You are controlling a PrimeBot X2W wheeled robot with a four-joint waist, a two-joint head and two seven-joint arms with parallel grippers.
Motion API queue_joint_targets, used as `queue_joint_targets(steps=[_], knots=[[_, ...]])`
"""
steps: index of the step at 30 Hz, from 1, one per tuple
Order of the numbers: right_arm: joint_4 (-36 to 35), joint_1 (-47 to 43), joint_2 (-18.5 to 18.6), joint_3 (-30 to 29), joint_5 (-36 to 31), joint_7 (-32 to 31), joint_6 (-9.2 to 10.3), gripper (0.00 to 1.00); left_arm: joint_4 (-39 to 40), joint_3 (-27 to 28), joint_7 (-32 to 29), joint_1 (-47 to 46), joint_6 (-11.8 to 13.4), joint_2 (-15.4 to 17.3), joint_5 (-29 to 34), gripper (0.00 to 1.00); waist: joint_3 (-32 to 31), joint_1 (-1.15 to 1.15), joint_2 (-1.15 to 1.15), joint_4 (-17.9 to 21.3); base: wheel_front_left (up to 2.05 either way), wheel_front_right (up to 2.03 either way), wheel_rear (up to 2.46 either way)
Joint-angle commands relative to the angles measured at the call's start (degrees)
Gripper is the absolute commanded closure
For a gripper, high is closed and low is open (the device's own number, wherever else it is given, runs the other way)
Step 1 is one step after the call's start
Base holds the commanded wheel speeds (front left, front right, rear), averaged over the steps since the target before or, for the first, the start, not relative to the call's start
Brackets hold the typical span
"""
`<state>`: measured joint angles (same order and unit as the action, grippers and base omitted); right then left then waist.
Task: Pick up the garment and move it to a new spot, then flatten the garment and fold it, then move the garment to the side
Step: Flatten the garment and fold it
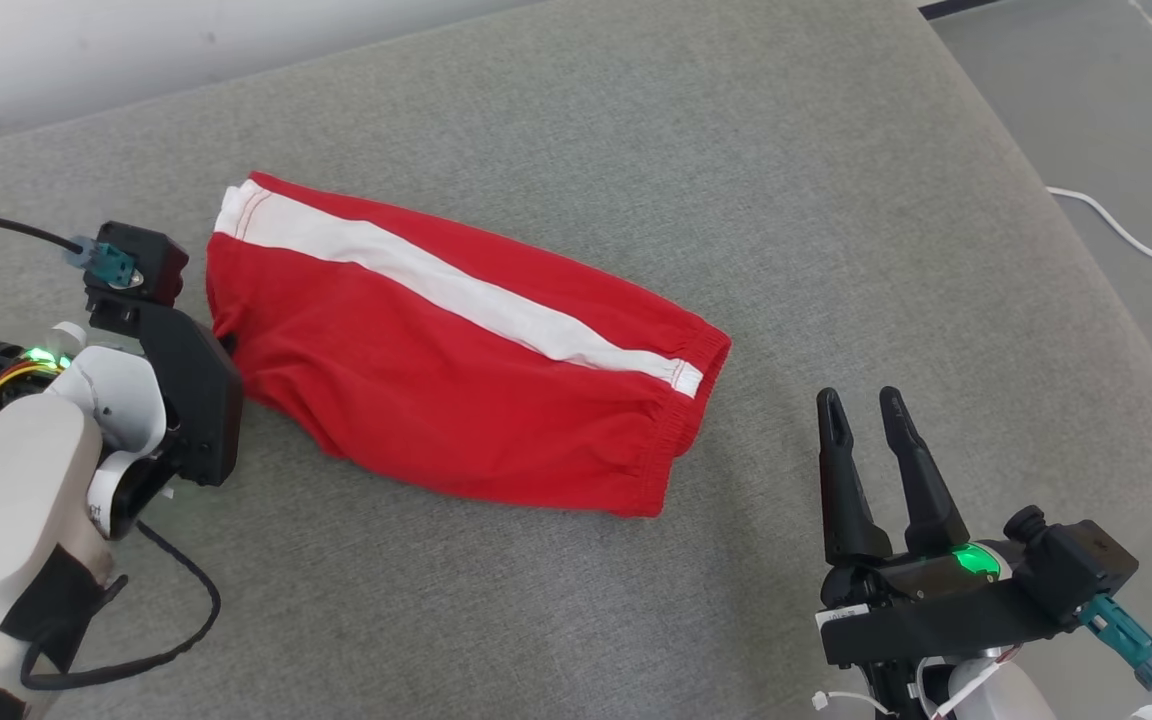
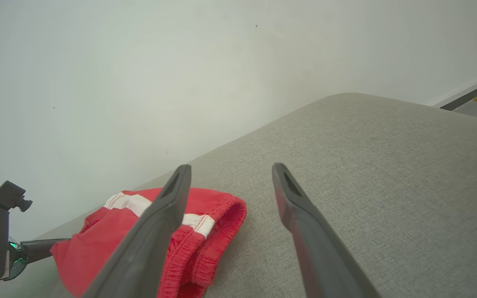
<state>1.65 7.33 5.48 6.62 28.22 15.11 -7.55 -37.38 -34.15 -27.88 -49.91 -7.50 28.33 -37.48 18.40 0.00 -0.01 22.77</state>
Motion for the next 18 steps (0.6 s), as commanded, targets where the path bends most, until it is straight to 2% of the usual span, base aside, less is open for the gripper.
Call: queue_joint_targets(steps=[1,10,15,18], knots=[[-0.01,-0.02,0.06,0.28,-0.23,0.04,0.15,0.00,0.16,-0.12,0.24,0.66,0.16,0.12,0.44,1.00,-0.38,0.00,0.01,-0.58,0.00,0.00,0.00],[0.06,-1.21,1.16,-0.73,-0.72,0.04,0.15,0.00,3.29,1.80,6.84,2.52,3.59,-1.40,-0.12,1.00,-2.93,0.00,0.01,-4.82,0.00,0.00,0.00],[-0.06,-2.57,1.71,-1.61,-1.23,0.04,0.15,0.00,7.80,3.08,10.86,7.64,5.52,-1.58,-1.56,1.00,-4.80,0.00,0.01,-8.01,0.00,0.00,0.00],[-0.10,-3.89,1.85,-2.71,-1.38,0.03,0.15,0.00,11.69,4.53,13.39,12.25,7.76,-2.25,-3.27,1.00,-6.26,0.00,0.01,-10.10,0.00,0.00,0.00]])
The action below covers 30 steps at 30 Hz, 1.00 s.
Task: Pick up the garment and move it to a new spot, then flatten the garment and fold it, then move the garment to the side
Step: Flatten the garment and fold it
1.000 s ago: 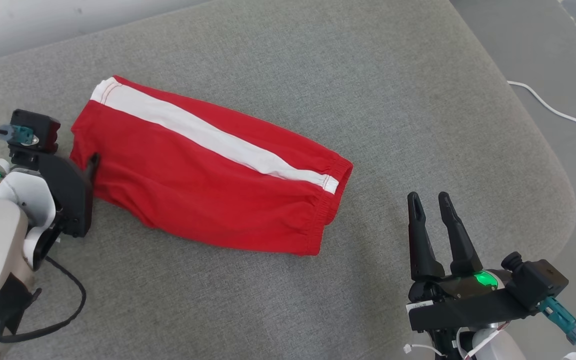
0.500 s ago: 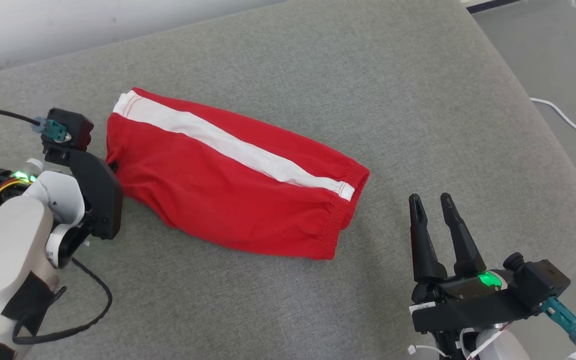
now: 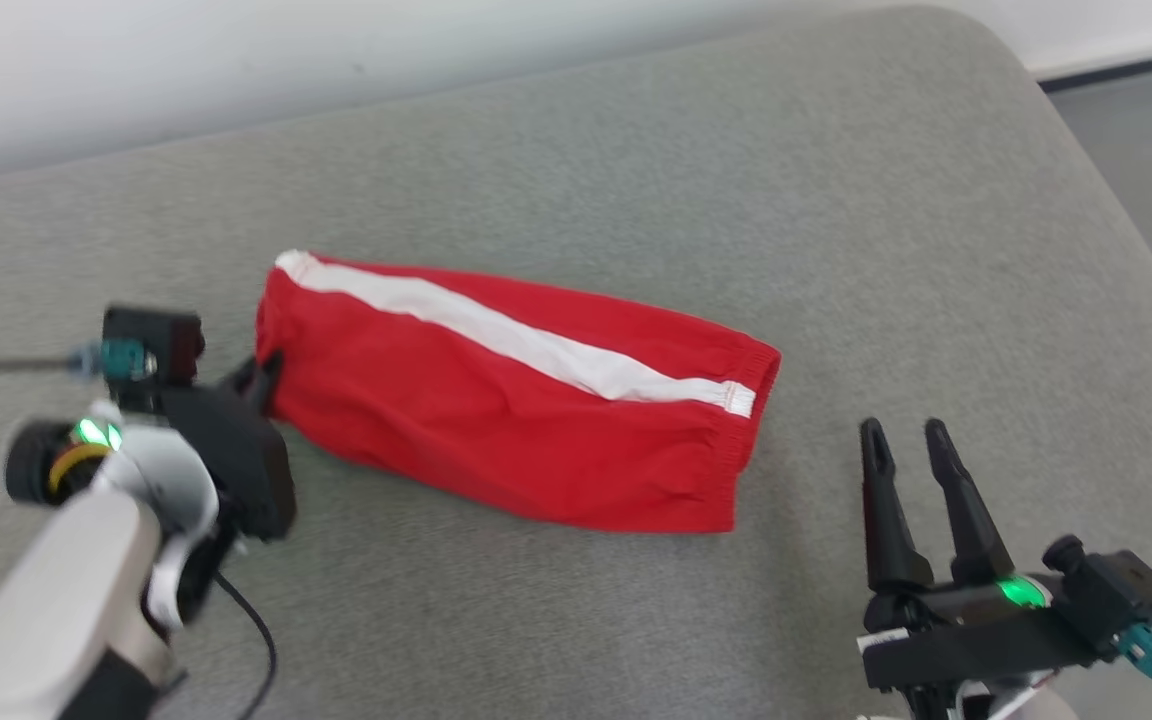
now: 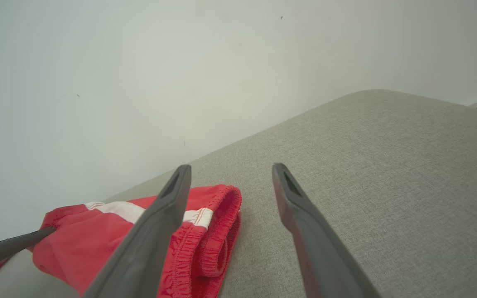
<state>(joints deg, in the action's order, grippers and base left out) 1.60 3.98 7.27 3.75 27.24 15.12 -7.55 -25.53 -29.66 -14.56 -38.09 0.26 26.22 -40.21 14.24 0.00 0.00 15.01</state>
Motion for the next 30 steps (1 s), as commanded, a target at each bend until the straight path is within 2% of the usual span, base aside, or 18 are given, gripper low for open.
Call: queue_joint_targets(steps=[1,9,16,18,19,24,30], knots=[[-0.08,-1.04,0.08,-0.21,-0.41,0.02,0.15,0.00,1.20,0.42,0.87,2.19,0.75,-0.46,-0.96,1.00,-2.55,0.00,0.00,-3.06,0.00,0.00,0.00],[-0.40,-4.41,0.11,-1.66,-1.08,0.03,0.15,0.00,10.09,3.05,7.20,16.34,6.82,-3.23,-4.51,1.00,-5.33,0.00,0.00,-7.79,0.00,0.00,0.00],[-0.20,-5.10,1.03,-1.84,-1.24,0.03,0.15,0.00,12.12,2.79,10.48,21.79,8.22,-4.28,-4.20,0.99,-5.94,0.00,0.00,-10.14,0.00,0.00,0.00],[-0.16,-4.84,1.29,-1.55,-1.37,0.03,0.15,0.00,11.54,2.86,12.85,21.96,8.21,-4.85,-3.37,0.09,-6.13,0.00,0.00,-10.50,0.00,0.00,0.00],[-0.13,-4.70,1.39,-1.44,-1.28,0.03,0.15,0.00,11.15,2.60,13.74,22.02,8.03,-5.06,-2.88,0.00,-6.25,0.00,0.00,-10.58,0.00,0.00,0.00],[0.05,-4.77,1.84,-1.30,-1.35,0.03,0.15,0.00,10.51,3.31,19.93,22.12,7.57,-6.12,-1.80,0.00,-7.05,0.00,0.00,-10.94,0.00,0.00,0.00],[0.05,-5.41,2.31,-2.16,-1.59,0.02,0.15,0.00,10.25,4.64,27.30,23.16,8.47,-4.56,1.80,0.00,-8.76,0.00,0.00,-11.51,0.00,0.00,0.00]])
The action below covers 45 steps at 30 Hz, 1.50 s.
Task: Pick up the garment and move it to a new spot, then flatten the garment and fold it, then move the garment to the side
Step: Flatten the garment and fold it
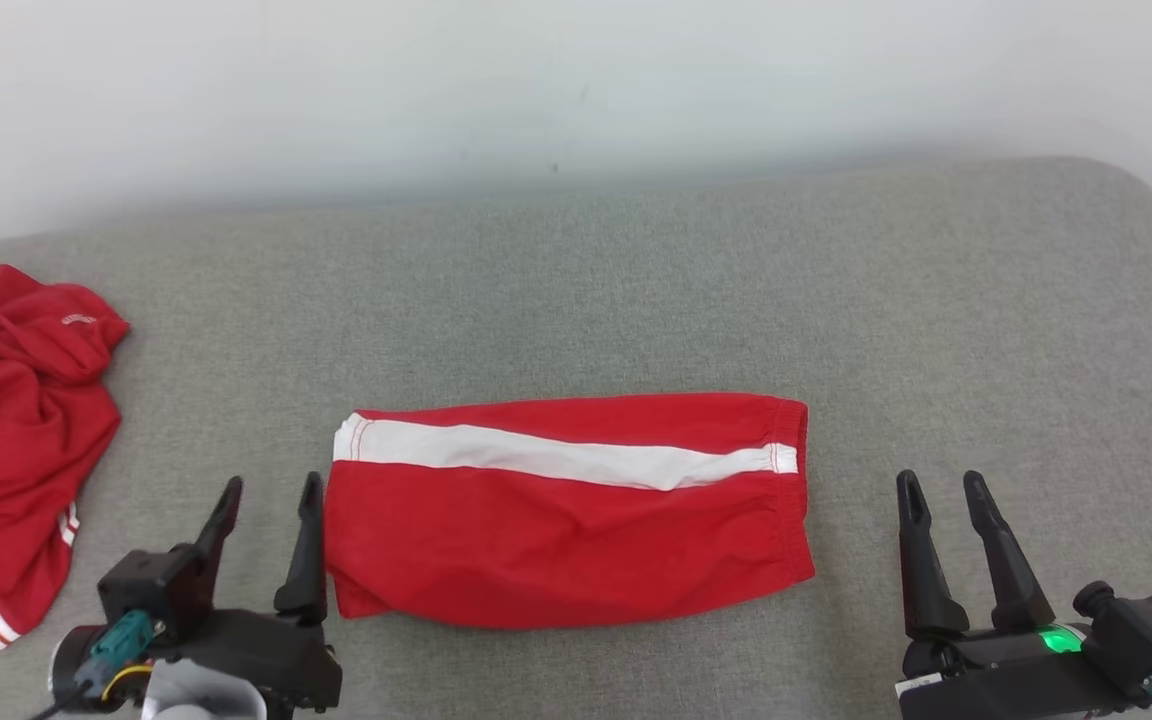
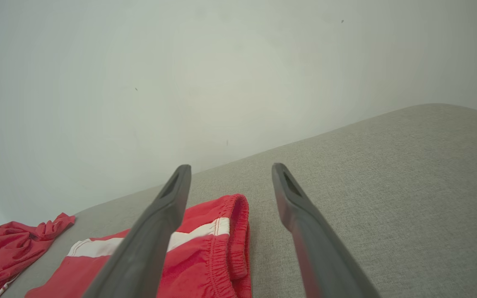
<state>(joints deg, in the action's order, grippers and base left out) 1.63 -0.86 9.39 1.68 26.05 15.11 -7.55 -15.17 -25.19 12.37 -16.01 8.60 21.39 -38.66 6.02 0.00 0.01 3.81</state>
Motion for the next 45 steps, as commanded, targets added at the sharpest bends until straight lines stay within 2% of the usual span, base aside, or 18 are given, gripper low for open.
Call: queue_joint_targets(steps=[1,7,11,17,21,27,30,37,45], knots=[[0.00,-0.68,0.20,-0.22,-0.41,0.03,0.15,0.00,0.19,0.40,1.01,1.33,0.54,0.34,1.02,0.00,-0.87,0.00,-0.01,-0.42,0.00,0.00,0.00],[-0.10,-2.02,0.38,-1.60,-0.61,0.03,0.15,0.00,3.73,3.61,2.81,4.77,2.58,1.61,6.36,0.00,-3.23,0.00,-0.01,-1.47,0.00,0.00,0.00],[-0.25,-3.18,0.24,-2.20,-1.02,0.04,0.15,0.00,8.51,8.16,2.81,8.88,3.92,1.05,10.80,0.00,-4.72,0.00,-0.01,-2.17,0.00,0.00,0.00],[-0.56,-4.63,-0.15,-2.65,-1.26,0.04,0.15,0.00,13.29,14.45,2.84,15.41,3.31,-0.86,15.20,0.00,-5.98,0.00,-0.01,-2.42,0.00,0.00,0.00],[-0.28,-5.49,-0.28,-3.21,-1.18,0.04,0.15,0.00,14.45,17.32,2.85,19.07,1.08,-2.16,17.12,0.00,-6.38,0.00,-0.01,-2.36,0.00,0.00,0.00],[0.50,-6.08,-0.23,-3.51,-1.23,0.04,0.15,0.00,13.15,20.55,2.85,22.06,-4.95,-3.62,17.76,0.00,-6.55,0.00,-0.01,-2.33,0.00,0.00,0.00],[1.14,-6.13,-0.09,-3.43,-1.10,0.03,0.15,0.00,12.13,21.72,2.85,22.52,-6.73,-4.01,19.22,0.00,-6.58,0.00,-0.01,-2.23,0.00,0.00,0.00],[2.75,-6.03,0.53,-3.07,-1.48,0.04,0.15,0.00,11.06,22.99,2.86,22.33,-9.16,-5.89,21.64,0.00,-6.39,0.00,-0.01,-2.36,0.00,0.00,0.00],[5.03,-1.85,2.74,-0.66,-2.56,-0.67,0.15,0.00,10.05,23.71,2.86,20.29,-10.45,-8.61,24.43,0.00,-5.56,0.00,-0.01,-3.11,0.00,0.00,0.00]])
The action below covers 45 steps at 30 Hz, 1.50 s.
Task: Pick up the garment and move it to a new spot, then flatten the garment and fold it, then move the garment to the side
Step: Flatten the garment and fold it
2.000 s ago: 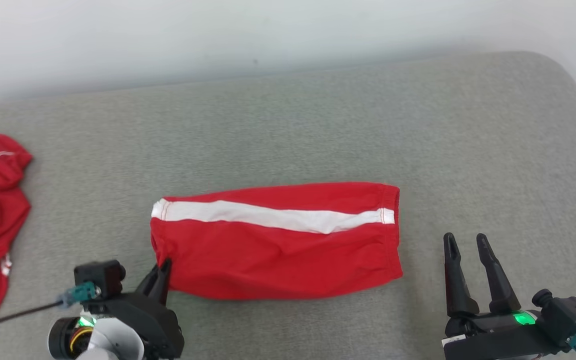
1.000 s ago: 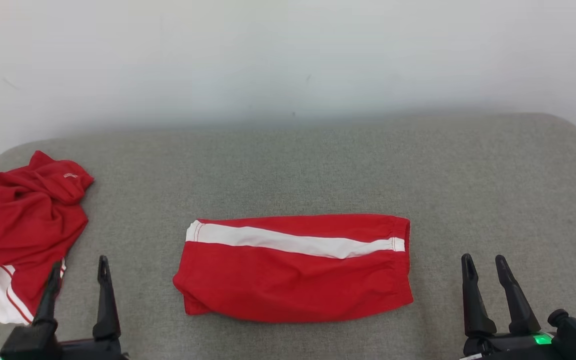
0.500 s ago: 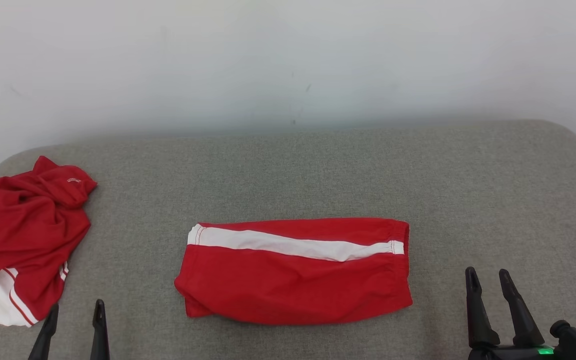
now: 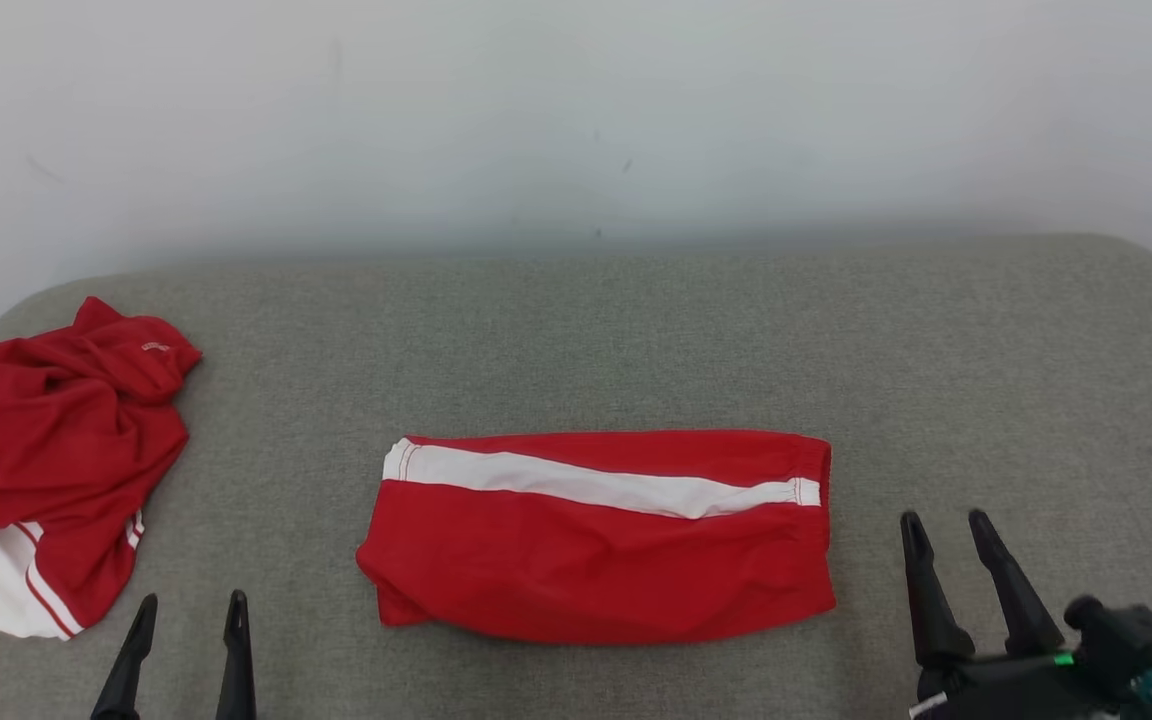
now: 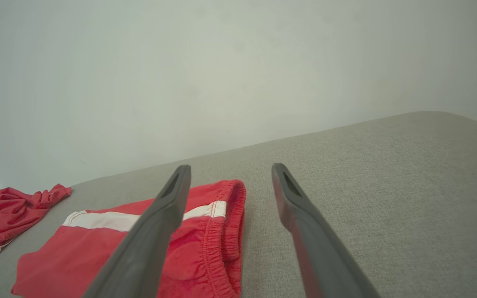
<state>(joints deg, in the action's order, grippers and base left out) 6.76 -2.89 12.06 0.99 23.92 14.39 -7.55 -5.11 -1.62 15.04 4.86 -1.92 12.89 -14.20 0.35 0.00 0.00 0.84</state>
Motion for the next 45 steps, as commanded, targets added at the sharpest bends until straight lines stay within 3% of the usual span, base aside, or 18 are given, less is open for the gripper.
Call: queue_joint_targets(steps=[1,4,11,18,29,30,31,32,38,45], knots=[[0.46,1.05,0.33,0.29,-0.46,-0.52,0.15,0.00,-0.03,0.22,0.19,-0.79,-0.05,-0.41,0.28,0.00,0.27,0.00,0.00,-0.32,0.00,0.00,0.00],[2.99,4.89,0.64,0.96,-0.34,-2.79,0.15,0.00,-0.27,0.29,0.19,-1.74,-0.56,-1.19,1.30,0.00,0.86,0.00,0.00,-1.13,0.00,0.00,0.00],[17.17,16.26,0.63,2.56,-1.92,-8.41,0.15,0.00,-1.28,-0.08,0.19,-4.10,-2.07,-3.02,3.31,0.00,2.38,0.00,0.00,-4.12,0.00,0.00,0.00],[31.40,21.57,0.64,2.47,-1.99,-8.12,0.15,0.00,-2.83,-0.04,0.19,-5.43,-3.13,-4.23,4.34,0.00,2.92,0.00,0.00,-6.58,0.00,0.00,0.00],[46.01,26.78,-0.44,7.17,2.40,-7.45,0.16,0.00,-3.76,0.84,0.19,-6.20,-4.11,-5.47,5.73,0.00,3.60,0.00,0.00,-7.36,0.00,0.00,0.00],[46.68,27.14,-0.55,7.78,3.11,-7.22,0.16,0.62,-3.86,0.83,0.19,-6.34,-4.21,-5.57,5.83,0.00,3.56,0.00,0.00,-7.40,0.00,0.00,0.00],[46.68,27.14,-0.55,7.78,3.11,-7.22,0.16,0.62,-3.86,0.83,0.19,-6.34,-4.21,-5.57,5.83,0.00,3.56,0.00,0.00,-7.40,0.00,0.00,0.00],[47.18,27.42,-0.62,8.45,3.82,-6.96,0.16,1.00,-3.92,0.86,0.19,-6.34,-4.33,-5.61,5.88,0.00,3.51,0.00,0.00,-7.41,0.00,0.00,0.00],[48.71,28.63,2.43,11.35,7.72,-4.61,0.16,1.00,-3.98,1.48,0.18,-5.59,-4.43,-5.90,6.42,0.00,2.99,0.00,0.00,-6.64,0.00,0.00,0.00],[47.54,27.57,10.78,13.92,12.15,-3.76,0.16,1.00,-3.79,2.22,0.19,-4.69,-4.53,-6.68,6.67,0.00,2.41,0.00,0.00,-4.95,0.00,0.00,0.00]])
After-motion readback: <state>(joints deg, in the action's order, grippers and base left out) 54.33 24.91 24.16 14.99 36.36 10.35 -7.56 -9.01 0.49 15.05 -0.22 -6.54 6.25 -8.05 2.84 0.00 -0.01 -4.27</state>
